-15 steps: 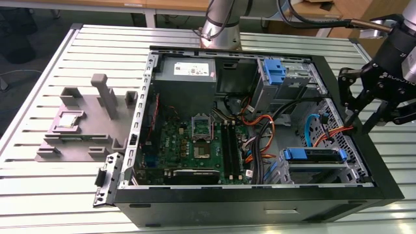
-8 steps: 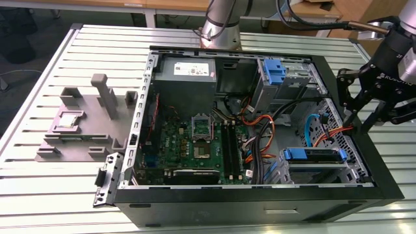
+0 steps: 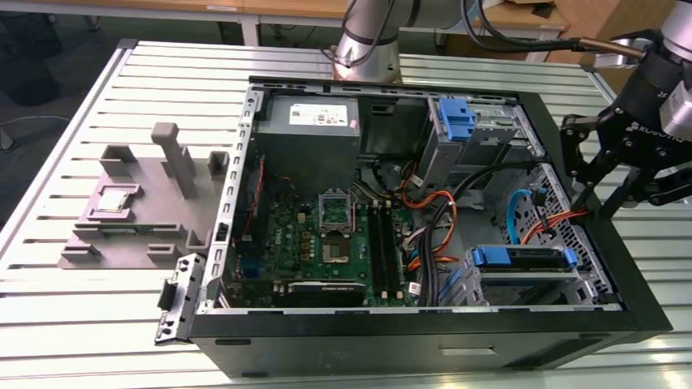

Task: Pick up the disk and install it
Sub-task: 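Insert the first disk wire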

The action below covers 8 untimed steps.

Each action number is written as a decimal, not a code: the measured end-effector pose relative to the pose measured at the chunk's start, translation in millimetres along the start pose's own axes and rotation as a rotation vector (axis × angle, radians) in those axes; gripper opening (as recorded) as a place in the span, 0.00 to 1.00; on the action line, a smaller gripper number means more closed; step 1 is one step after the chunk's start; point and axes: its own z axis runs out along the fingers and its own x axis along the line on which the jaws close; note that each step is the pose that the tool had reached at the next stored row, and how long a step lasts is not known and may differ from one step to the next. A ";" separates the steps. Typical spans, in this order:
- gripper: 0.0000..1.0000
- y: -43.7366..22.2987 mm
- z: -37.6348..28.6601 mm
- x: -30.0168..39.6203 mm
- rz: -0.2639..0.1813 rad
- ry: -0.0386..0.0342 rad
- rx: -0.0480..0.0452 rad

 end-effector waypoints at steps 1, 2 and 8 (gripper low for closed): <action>0.34 -0.4 0.4 0.2 0.000 0.0000 0.0000; 0.27 -0.4 0.5 0.2 0.000 0.0000 0.0000; 0.18 -0.4 -0.1 0.4 -0.001 0.0009 -0.0013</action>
